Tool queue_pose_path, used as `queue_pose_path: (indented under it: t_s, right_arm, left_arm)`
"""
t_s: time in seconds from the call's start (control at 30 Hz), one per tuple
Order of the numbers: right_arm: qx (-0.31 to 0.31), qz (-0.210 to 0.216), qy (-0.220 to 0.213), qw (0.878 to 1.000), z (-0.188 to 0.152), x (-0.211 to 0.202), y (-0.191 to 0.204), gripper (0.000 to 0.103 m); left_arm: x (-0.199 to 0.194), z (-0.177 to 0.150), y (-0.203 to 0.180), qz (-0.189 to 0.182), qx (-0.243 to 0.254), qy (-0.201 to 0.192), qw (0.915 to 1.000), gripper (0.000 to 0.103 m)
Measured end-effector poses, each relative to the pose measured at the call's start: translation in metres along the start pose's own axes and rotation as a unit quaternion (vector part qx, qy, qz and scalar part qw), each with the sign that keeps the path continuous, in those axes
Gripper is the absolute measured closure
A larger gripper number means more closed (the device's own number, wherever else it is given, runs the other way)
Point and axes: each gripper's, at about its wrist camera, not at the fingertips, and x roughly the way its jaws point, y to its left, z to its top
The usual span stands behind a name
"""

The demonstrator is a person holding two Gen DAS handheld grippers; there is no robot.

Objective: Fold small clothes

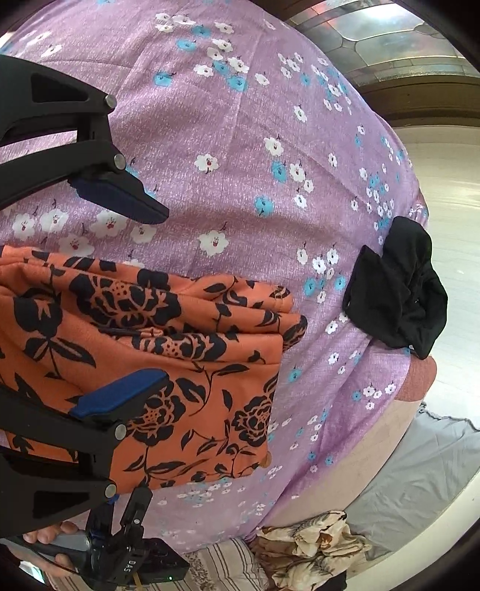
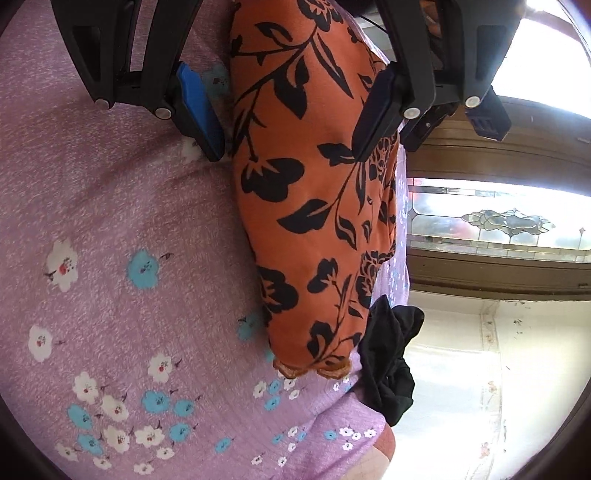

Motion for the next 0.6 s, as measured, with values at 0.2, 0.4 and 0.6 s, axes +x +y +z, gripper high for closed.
queue_pose_path:
  t_s: [0.2, 0.4, 0.6]
  right_arm:
    - [-0.003, 0.002, 0.002, 1.0, -0.002, 0.002, 0.003, 0.028]
    - [0.0, 0.006, 0.004, 1.0, -0.001, 0.003, 0.003, 0.028]
    - [0.005, 0.017, 0.005, 1.0, 0.0, 0.004, -0.001, 0.028]
  left_arm:
    - [0.004, -0.002, -0.001, 0.006, 0.003, 0.005, 1.0, 0.022]
    - [0.007, -0.003, -0.001, 0.005, 0.004, 0.008, 0.9999, 0.022]
    - [0.014, -0.005, -0.002, 0.002, 0.005, 0.015, 0.9999, 0.022]
